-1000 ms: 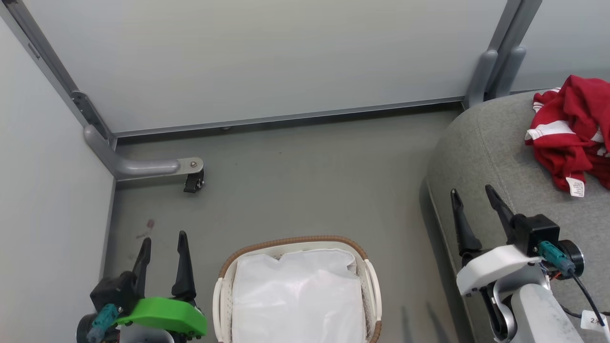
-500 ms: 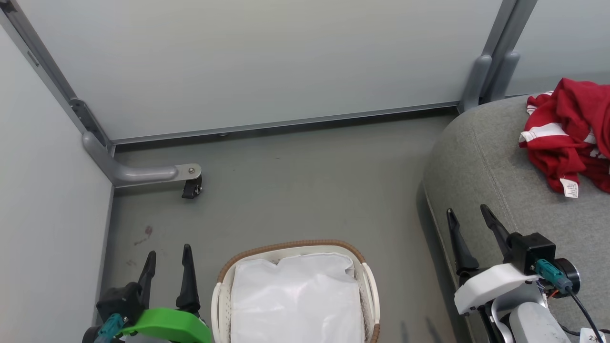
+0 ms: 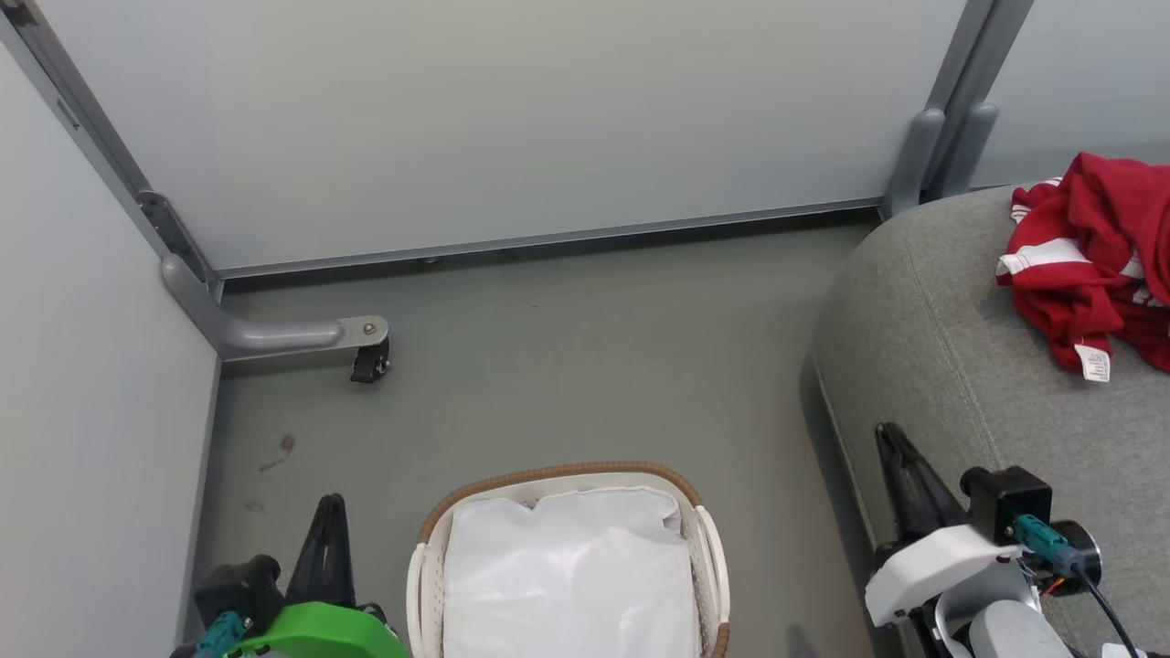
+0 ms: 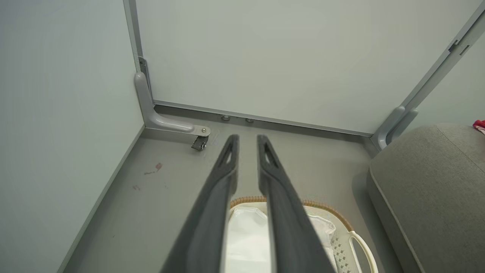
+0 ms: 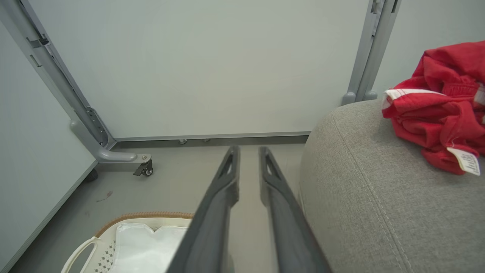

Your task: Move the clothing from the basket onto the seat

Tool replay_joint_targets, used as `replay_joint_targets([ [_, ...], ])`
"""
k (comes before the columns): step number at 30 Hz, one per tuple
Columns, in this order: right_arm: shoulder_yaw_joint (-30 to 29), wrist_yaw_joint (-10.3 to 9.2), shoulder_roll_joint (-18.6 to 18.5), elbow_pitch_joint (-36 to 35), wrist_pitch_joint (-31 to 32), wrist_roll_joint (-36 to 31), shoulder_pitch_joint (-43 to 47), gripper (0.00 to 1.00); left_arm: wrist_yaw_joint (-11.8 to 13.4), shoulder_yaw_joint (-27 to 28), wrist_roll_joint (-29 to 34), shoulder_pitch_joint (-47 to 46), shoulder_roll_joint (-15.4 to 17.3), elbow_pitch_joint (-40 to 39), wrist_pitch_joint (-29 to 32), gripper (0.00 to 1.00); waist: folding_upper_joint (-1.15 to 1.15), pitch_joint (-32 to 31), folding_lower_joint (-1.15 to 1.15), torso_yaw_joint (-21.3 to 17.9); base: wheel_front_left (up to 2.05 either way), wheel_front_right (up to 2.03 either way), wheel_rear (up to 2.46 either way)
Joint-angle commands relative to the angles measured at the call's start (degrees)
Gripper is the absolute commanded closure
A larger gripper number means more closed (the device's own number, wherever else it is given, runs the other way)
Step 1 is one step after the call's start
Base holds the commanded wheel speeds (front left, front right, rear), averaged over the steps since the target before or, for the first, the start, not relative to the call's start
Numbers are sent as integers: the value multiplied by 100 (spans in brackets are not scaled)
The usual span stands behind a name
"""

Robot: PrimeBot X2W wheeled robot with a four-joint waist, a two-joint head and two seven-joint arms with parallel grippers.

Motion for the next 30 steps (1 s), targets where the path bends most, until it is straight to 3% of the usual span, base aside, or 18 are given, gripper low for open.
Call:
replay_joint_targets([
  [1, -42, 0, -7, -22, 59, 179, -50, 100, -8, 36, -160, -25, 1, -47, 56, 100, 0, -3, 0, -1, 0, 0, 0],
  [30, -302, -1, -28, -297, 787, 3077, 36, 100, -133, 460, -2654, -196, 8, -343, 799, 100, 0, -56, 0, -19, 0, 0, 0],
])
